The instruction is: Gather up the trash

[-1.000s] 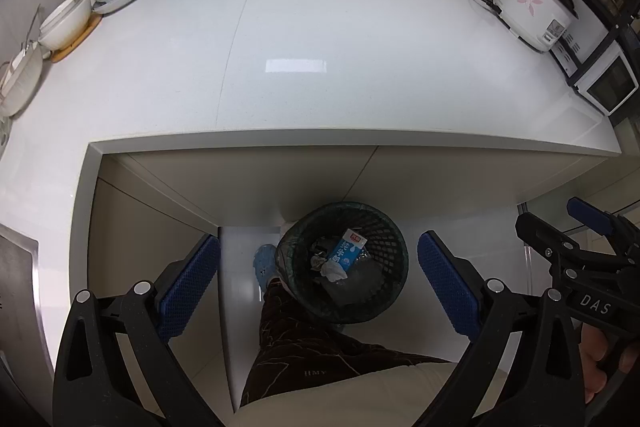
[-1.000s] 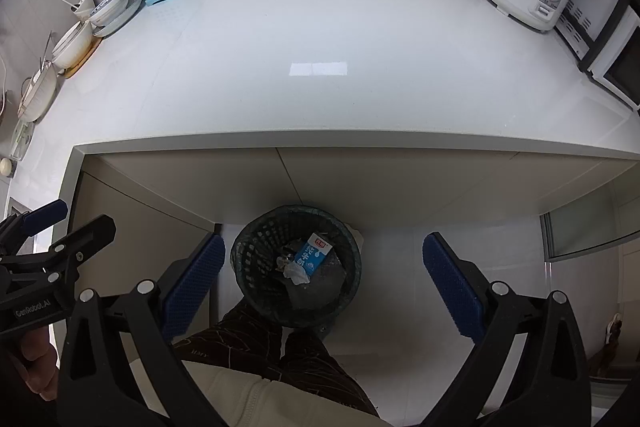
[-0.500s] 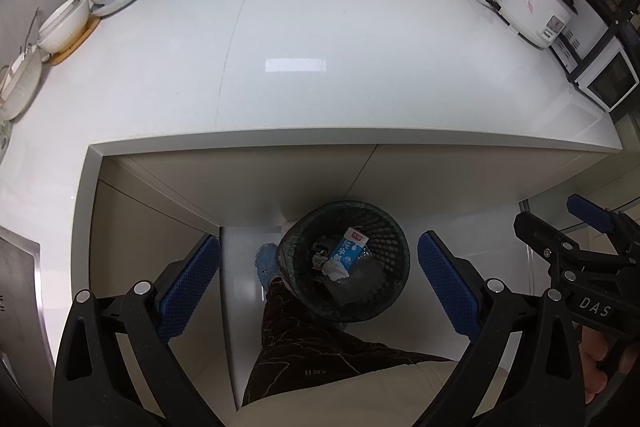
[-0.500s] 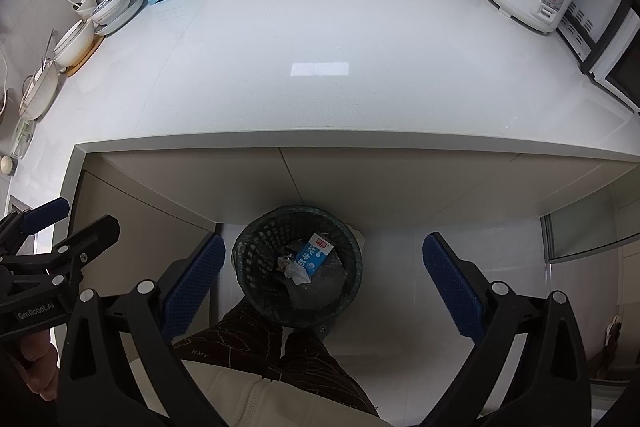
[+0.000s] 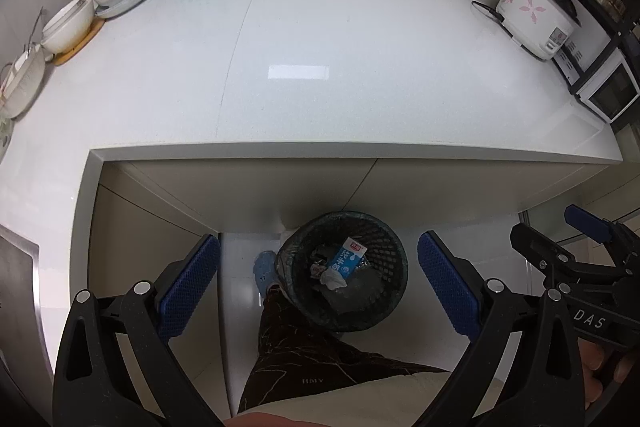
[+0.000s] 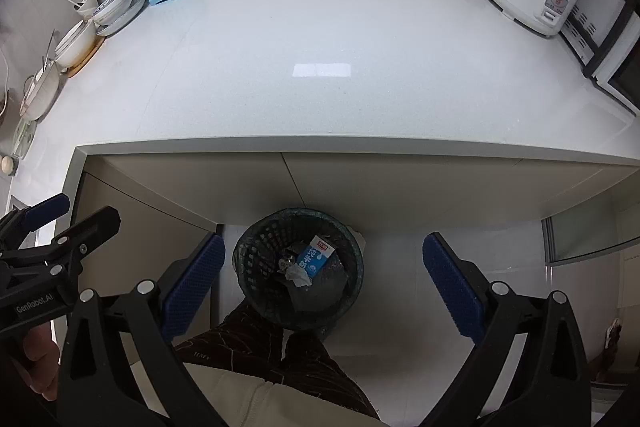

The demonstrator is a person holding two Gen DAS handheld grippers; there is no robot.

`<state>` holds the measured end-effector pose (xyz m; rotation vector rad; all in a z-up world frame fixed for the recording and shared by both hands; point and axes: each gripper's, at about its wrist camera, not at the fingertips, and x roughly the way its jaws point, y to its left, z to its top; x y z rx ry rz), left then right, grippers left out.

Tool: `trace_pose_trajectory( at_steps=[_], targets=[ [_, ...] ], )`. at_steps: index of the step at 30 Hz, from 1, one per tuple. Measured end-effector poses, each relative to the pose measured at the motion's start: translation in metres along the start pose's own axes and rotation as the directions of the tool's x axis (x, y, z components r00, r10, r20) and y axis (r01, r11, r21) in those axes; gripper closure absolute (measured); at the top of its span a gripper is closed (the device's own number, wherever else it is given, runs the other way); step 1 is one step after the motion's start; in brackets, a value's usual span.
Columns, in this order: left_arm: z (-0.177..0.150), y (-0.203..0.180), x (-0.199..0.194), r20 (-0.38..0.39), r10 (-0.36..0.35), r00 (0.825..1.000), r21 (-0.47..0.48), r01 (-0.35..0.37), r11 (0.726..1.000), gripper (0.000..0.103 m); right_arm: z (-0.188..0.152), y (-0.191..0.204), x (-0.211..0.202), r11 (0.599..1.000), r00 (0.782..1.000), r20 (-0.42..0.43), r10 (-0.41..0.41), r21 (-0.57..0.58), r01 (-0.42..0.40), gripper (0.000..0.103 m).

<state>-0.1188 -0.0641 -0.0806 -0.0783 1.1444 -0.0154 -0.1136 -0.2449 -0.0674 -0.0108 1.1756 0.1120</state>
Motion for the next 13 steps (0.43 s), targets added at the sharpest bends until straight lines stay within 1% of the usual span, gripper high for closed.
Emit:
trace_pose_trajectory(
  at_steps=[10,13],
  targets=[
    [0.0017,-0.001,0.0064,-0.026,-0.019,0.999,0.006,0.019,1.0,0.006,0.0024,0.0015,0.0017,1.0,1.0,0.003,0.0,0.0,0.0,0.008],
    [0.002,-0.001,0.0061,-0.022,-0.006,1.0,0.011,0.006,1.0,0.006,0.0031,0.0009,0.0013,1.0,1.0,0.007,-0.001,-0.001,0.001,0.008]
  ],
)
